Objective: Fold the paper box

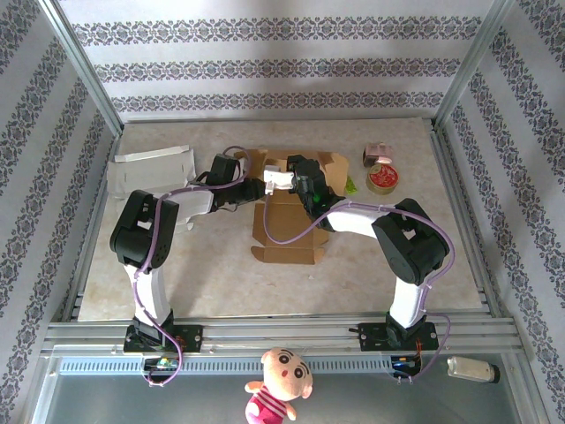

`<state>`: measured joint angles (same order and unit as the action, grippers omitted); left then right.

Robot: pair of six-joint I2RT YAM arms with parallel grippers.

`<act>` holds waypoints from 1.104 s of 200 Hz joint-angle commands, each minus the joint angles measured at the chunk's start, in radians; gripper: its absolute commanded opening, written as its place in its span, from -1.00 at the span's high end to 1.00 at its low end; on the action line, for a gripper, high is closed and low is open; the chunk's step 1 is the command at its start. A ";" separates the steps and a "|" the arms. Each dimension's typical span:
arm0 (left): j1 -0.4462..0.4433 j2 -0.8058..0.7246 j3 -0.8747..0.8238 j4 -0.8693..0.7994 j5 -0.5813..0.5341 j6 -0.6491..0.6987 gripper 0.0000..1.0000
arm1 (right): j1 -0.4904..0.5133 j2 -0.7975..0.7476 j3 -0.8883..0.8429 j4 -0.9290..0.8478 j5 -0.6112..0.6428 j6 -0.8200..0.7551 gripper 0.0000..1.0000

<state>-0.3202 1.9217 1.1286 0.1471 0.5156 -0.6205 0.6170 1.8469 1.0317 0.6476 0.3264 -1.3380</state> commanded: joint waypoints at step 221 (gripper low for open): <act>0.138 -0.147 0.228 -0.452 -0.064 0.586 -0.50 | -0.007 -0.003 -0.003 0.012 0.017 0.031 0.84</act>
<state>-0.1890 1.7061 1.2972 -0.2119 0.3088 -0.1532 0.6170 1.8549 1.0317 0.6476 0.3294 -1.3300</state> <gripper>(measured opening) 0.741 0.080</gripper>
